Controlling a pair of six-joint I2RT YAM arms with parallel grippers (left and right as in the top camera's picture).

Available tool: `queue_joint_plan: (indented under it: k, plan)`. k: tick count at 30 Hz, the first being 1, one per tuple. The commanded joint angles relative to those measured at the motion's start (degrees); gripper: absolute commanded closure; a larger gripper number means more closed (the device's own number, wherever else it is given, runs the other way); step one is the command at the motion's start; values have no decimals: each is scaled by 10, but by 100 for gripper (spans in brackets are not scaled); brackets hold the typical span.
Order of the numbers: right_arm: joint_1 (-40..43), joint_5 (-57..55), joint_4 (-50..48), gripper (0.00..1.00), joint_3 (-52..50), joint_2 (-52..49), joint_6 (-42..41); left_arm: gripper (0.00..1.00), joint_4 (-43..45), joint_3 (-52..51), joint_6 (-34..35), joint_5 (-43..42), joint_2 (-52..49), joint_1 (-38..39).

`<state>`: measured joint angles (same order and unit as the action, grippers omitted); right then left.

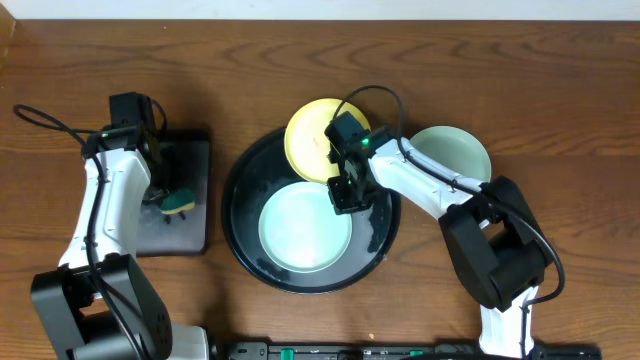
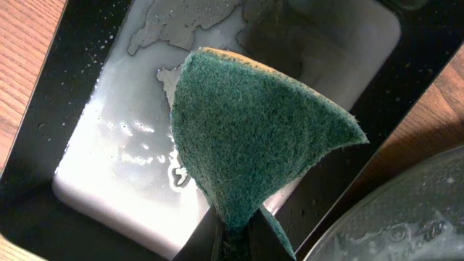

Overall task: Clean dirty plates on tray and stack at the side
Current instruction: 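Lift the mint plate with the right gripper toward the right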

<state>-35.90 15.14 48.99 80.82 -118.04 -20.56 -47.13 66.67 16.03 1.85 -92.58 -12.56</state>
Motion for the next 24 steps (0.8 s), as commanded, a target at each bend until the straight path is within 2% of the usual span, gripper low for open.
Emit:
queue_joint_plan:
  k: [1,17,24]
  plan:
    - [9,34,-8,99,0,-4,-6,93,-1,12,-10,3,1,-3]
    - [40,173,-13,99,0,-2,74,92,-1,12,-10,2,1,-3]
    - [40,114,-8,99,0,38,80,93,-1,12,-10,3,1,-3]
